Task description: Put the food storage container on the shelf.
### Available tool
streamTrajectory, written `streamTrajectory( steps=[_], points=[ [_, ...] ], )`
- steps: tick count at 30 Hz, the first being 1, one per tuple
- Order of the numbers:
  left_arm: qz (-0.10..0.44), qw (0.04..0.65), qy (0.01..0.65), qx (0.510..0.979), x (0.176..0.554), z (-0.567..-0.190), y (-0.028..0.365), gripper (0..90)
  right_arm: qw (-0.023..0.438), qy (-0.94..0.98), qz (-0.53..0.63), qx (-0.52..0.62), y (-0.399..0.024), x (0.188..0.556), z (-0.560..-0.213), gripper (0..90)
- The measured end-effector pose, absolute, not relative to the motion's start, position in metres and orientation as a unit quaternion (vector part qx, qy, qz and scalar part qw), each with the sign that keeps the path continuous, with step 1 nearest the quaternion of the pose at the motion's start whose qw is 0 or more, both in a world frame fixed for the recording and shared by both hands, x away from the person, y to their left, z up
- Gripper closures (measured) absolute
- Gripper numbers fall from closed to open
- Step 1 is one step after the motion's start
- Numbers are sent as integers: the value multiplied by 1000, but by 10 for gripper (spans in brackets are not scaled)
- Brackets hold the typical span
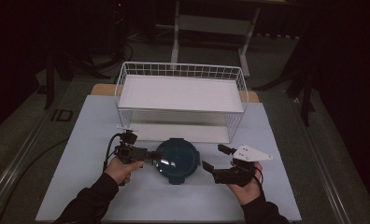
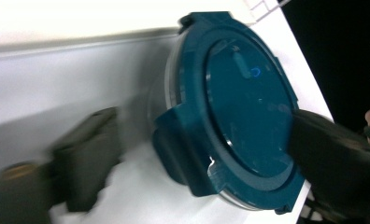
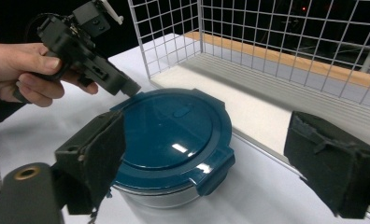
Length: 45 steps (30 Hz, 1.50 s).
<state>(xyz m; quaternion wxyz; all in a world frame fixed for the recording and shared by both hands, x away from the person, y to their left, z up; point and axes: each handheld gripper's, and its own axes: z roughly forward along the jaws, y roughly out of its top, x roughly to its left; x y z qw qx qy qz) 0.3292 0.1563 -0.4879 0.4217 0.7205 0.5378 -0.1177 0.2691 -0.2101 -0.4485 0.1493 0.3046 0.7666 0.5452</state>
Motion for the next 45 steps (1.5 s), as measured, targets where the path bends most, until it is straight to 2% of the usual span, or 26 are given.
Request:
streamTrajectory(
  steps=[3,5,11,18,20,25,33,34,40,45],
  points=[
    [-122,413,541,722,330,-490,158,212,151,768,543,303,-210,269,-449,132],
    [-135,406,550,718,332,-493,160,212,150,768,544,303,-210,269,-449,133],
    [-180,402,555,706,336,-504,163,358,143,770,542,305,-210,270,-450,138],
    [-214,408,552,695,339,-510,162,434,138,772,540,307,-211,271,-450,143],
    [-224,414,549,691,339,-511,162,490,138,771,539,309,-211,271,-450,144],
    [-244,415,549,684,342,-514,167,517,132,770,537,318,-213,273,-452,145],
    [-233,418,537,695,339,-510,165,525,105,769,534,335,-213,277,-459,159],
    [-233,418,537,695,339,-510,165,525,98,769,533,339,-213,278,-460,159],
    [-200,432,514,713,329,-501,160,546,-22,741,540,399,-218,294,-477,255],
    [-189,439,498,724,323,-498,160,548,-83,732,524,427,-219,302,-492,318]
  ],
)
